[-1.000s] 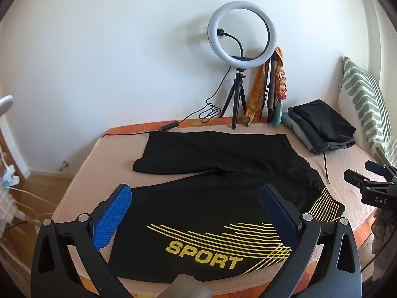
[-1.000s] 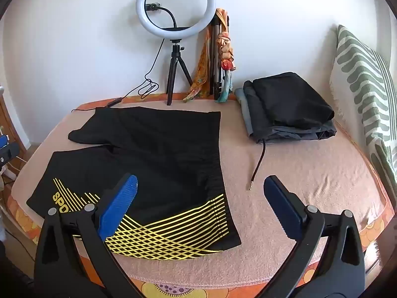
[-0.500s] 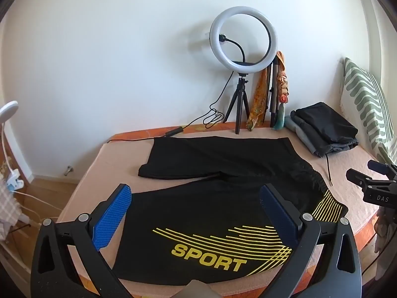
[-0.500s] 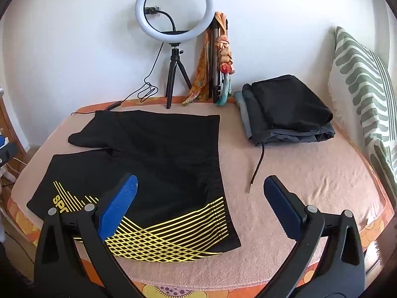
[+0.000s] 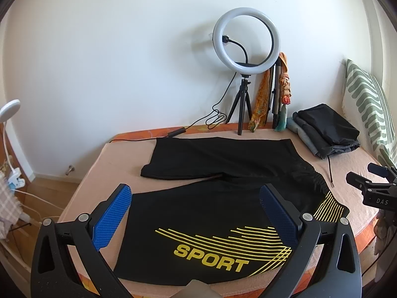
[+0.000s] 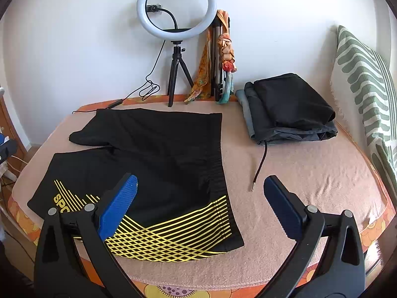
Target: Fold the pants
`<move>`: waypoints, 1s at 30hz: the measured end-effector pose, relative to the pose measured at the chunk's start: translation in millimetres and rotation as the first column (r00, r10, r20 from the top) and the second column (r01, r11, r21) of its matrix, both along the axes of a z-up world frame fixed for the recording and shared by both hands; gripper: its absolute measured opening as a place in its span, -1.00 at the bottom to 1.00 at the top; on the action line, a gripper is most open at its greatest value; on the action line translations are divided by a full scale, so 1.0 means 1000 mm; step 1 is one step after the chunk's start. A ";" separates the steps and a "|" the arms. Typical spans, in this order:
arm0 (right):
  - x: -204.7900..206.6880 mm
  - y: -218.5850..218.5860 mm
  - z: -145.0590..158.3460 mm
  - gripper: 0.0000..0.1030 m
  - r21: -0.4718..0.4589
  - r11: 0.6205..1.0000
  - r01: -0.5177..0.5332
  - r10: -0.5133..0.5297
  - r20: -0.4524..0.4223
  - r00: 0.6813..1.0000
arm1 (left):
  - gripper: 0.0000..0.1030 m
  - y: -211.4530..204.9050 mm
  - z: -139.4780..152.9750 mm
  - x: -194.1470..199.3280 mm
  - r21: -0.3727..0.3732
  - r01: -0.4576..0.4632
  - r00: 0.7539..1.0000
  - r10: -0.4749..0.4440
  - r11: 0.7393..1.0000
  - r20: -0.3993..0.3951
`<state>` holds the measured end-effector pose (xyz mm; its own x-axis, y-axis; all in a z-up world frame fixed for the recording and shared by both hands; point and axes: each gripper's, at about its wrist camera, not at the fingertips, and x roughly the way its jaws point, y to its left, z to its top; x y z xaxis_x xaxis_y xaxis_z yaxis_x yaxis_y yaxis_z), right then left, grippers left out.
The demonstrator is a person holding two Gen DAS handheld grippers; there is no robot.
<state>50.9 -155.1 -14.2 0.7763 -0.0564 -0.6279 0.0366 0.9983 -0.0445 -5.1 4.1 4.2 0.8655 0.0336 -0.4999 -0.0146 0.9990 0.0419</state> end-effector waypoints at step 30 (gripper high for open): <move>0.000 0.001 -0.003 1.00 0.003 1.000 0.001 -0.001 -0.001 1.000 | 0.99 0.000 0.003 -0.002 0.005 -0.002 1.000 0.002 1.000 0.005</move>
<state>51.2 -154.2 -17.5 0.7756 -0.0553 -0.6288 0.0374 0.9984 -0.0416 -6.9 3.8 6.9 0.8678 0.0382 -0.4954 -0.0172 0.9988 0.0469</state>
